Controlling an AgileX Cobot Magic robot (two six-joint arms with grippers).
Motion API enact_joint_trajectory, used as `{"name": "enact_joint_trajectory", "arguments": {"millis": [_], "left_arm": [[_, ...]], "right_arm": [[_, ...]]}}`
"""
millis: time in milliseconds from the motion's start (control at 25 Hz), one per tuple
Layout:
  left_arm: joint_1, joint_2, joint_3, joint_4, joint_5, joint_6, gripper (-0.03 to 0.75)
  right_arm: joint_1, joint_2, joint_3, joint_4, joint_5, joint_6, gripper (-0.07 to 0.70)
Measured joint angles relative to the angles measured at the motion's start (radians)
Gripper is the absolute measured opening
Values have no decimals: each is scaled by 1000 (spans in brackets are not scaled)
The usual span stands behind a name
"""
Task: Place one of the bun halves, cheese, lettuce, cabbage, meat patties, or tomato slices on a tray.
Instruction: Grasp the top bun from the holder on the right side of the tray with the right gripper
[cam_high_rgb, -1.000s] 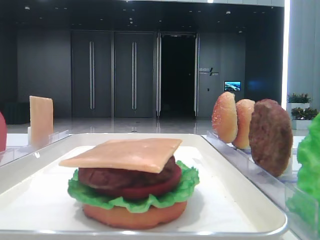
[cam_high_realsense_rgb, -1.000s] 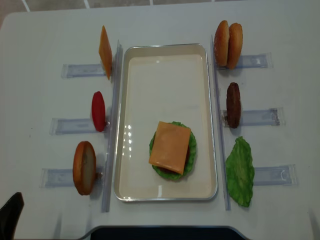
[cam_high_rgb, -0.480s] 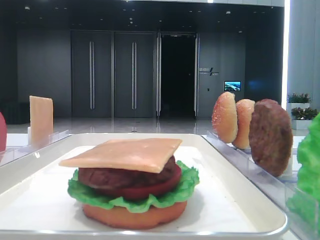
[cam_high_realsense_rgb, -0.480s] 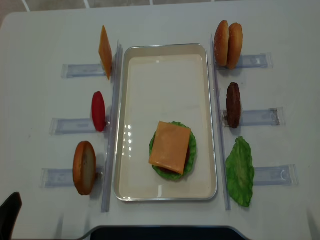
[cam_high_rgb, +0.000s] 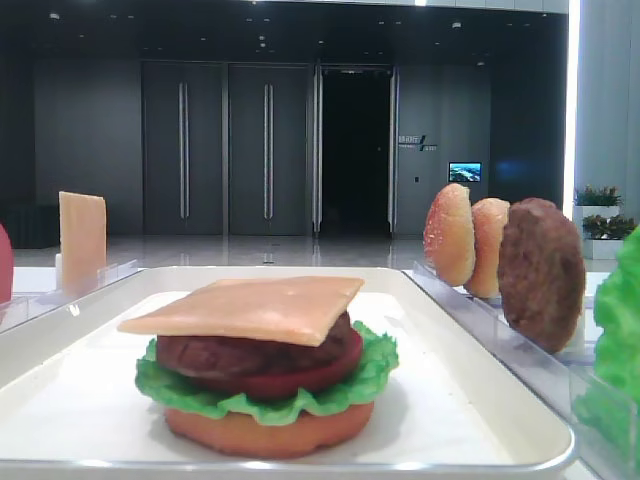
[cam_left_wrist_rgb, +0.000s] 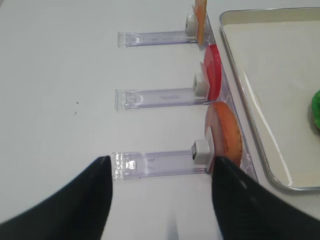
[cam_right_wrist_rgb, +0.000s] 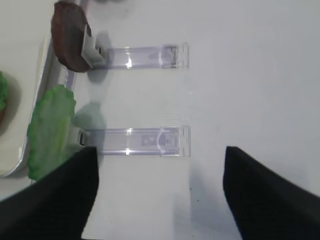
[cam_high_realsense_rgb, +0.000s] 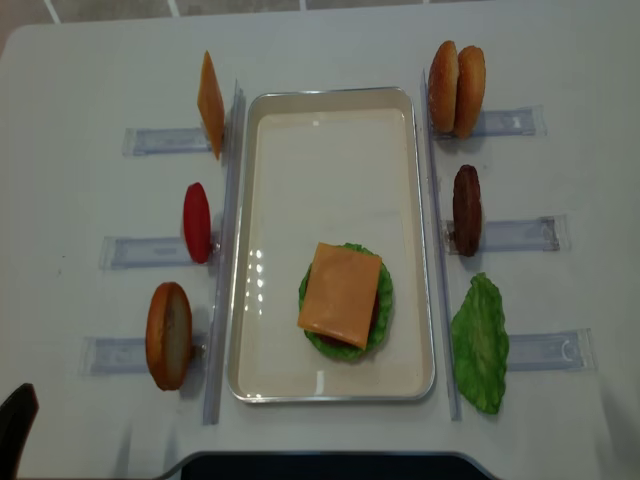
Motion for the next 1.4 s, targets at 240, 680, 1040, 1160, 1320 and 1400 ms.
{"name": "enact_joint_trajectory", "arguments": {"millis": [240,680,1040,1160,1320,1400], "left_arm": [[0,0,0,0,0,0,386],[0,0,0,0,0,0,272],[0,0,0,0,0,0,180],[0,0,0,0,0,0,153],[0,0,0,0,0,0,108],[0,0,0,0,0,0,89]], "right_arm": [[0,311,-105,2,-6,-3,524],[0,758,-420,6,-49,-84,524],[0,1049,-691,-7,30,-92,524],[0,1129,-791,-25,71,-92,524],[0,1217,-920,-44,104,-92,524],[0,1256,-981,-49,111,-92,524]]}}
